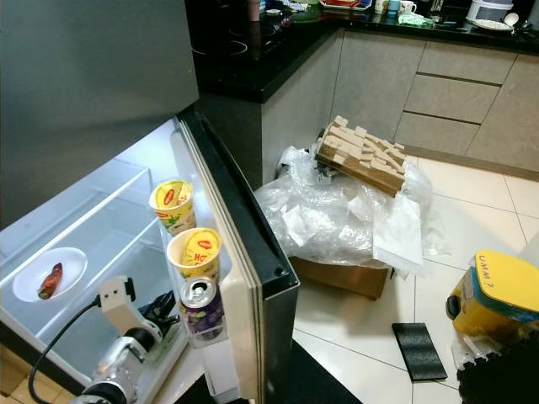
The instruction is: Restocking fridge
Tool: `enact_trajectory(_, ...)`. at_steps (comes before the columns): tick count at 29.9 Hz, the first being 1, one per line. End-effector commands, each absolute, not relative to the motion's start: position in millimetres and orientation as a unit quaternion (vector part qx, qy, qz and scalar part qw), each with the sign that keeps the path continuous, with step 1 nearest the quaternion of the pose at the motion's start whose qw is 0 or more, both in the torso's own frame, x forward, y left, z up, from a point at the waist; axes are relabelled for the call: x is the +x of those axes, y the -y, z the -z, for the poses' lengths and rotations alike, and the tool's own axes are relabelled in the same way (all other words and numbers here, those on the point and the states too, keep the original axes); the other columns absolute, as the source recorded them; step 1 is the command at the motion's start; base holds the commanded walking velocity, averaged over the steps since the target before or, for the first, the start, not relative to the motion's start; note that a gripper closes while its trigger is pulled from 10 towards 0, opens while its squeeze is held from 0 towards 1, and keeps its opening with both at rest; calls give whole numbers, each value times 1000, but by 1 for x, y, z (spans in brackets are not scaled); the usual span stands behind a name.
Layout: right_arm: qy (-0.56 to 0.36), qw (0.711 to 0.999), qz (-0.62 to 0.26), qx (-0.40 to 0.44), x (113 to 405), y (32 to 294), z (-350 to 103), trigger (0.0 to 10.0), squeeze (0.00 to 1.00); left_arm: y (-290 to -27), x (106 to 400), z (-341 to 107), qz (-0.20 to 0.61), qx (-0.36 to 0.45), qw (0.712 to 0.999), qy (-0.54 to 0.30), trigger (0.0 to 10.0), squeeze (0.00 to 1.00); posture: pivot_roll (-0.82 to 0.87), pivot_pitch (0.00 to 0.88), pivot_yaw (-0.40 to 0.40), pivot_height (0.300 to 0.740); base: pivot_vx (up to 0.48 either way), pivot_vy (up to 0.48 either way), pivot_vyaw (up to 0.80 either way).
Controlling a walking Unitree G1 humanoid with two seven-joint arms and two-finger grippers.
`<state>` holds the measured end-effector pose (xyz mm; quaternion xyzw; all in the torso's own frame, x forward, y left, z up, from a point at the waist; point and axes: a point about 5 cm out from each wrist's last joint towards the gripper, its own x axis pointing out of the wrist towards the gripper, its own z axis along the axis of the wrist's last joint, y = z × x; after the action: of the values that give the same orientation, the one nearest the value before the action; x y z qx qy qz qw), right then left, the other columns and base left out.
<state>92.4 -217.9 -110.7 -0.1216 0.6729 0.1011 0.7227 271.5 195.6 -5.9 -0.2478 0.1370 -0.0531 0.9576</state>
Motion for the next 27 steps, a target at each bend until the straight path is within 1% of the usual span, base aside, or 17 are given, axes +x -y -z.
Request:
enact_trajectory(1, -672, 724, -104, -111, 92, 214, 111, 10000, 0, -178, 279, 0, 88, -247, 957, -128, 10000, 0, -90, 0, -8, 740, 0, 0, 0)
enact_trajectory(2, -673, 724, -104, -111, 92, 214, 111, 10000, 0, -172, 282, -1, 96, -249, 955, -126, 10000, 0, -90, 0, -7, 740, 0, 0, 0)
enact_trajectory(3, -673, 724, -104, -111, 92, 214, 111, 10000, 0, -172, 282, -1, 96, -249, 955, -126, 10000, 0, -90, 0, -7, 740, 0, 0, 0)
enact_trajectory(6, -672, 725, -103, -110, 92, 214, 111, 10000, 0, -152, 290, -8, 129, -257, 951, -116, 10000, 0, -90, 0, -7, 740, 0, 0, 0)
enact_trajectory(7, -672, 725, -103, -110, 93, 214, 111, 10000, 0, -146, 292, -11, 139, -257, 950, -113, 10000, 0, -94, 0, -3, 740, 0, 0, 0)
enact_trajectory(8, -672, 725, -103, -110, 93, 214, 111, 10000, 0, -146, 292, -11, 139, -257, 950, -113, 10000, 0, -94, 0, -3, 740, 0, 0, 0)
enact_trajectory(11, -670, 727, -102, -108, 96, 213, 111, 10000, 0, -126, 299, -18, 174, -259, 944, -105, 10000, 0, -102, 0, 1, 740, 0, 0, 0)
enact_trajectory(12, -670, 727, -102, -108, 96, 213, 111, 10000, 0, -126, 299, -18, 174, -259, 944, -105, 10000, 0, -102, 0, 1, 740, 0, 0, 0)
enact_trajectory(14, -669, 729, -101, -107, 98, 212, 110, 10000, 0, -115, 301, -21, 194, -260, 940, -105, 10000, 0, -105, 0, 3, 740, 0, 0, 0)
enact_trajectory(16, -668, 730, -99, -106, 99, 212, 110, 10000, 0, -112, 301, -21, 200, -260, 939, -106, 10000, 0, -108, 0, 5, 740, 0, 0, 0)
enact_trajectory(21, -669, 730, -96, -104, 99, 213, 110, 10000, 0, -118, 290, -9, 195, -254, 938, -134, 10000, 0, -110, 0, 8, 740, 0, 0, 0)
enact_trajectory(23, -669, 730, -95, -103, 98, 214, 110, 10000, 0, -130, 279, 4, 179, -238, 941, -163, 10000, 0, -109, 0, 10, 740, 0, 0, 0)
enact_trajectory(24, -669, 730, -95, -103, 98, 214, 110, 10000, 0, -130, 279, 4, 179, -238, 941, -163, 10000, 0, -109, 0, 10, 740, 0, 0, 0)
enact_trajectory(27, -670, 729, -95, -102, 98, 214, 110, 10000, 0, -150, 259, 23, 142, -224, 942, -204, 10000, 0, -104, 0, 9, 740, 0, 0, 0)
